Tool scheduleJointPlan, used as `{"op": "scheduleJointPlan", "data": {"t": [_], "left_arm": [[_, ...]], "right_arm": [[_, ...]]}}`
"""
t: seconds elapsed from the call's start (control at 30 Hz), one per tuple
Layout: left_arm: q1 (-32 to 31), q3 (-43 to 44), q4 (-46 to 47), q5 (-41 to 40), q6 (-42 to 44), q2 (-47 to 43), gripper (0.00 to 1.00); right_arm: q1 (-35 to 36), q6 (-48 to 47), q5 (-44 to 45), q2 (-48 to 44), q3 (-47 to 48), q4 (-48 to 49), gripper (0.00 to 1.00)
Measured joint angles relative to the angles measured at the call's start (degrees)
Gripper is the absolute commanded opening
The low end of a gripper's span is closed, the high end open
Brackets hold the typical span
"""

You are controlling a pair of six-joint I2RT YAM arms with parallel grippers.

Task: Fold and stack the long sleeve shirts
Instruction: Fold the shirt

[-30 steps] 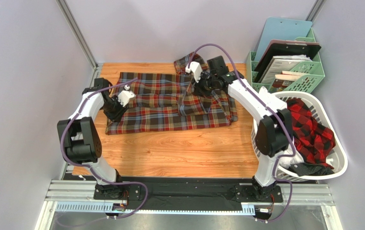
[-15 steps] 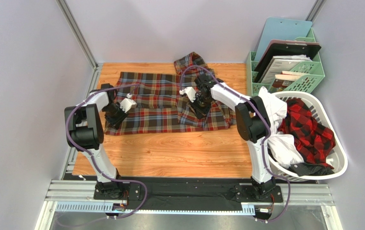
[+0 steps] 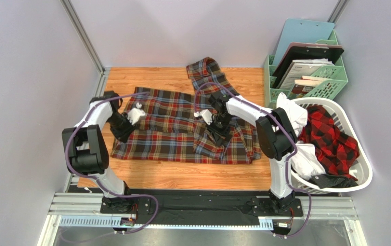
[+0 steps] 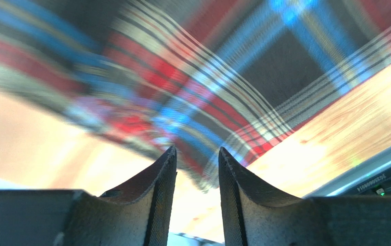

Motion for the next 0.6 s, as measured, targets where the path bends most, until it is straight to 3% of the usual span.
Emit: {"op": "scheduleJointPlan", "data": {"t": [0.3,0.6], "left_arm": [[-0.07,21.73,-3.39,10.05,2.93,4.5,0.52],[-2.54,21.46,-4.57,8.72,6.88,14.84,0.52]], "right_arm": [[-4.98,2.14,-1.42,-6.36,11.91,-4.13,0.0],[-8.28,2.47,-0.55,-8.94,24.79,-5.46,0.0]]}}
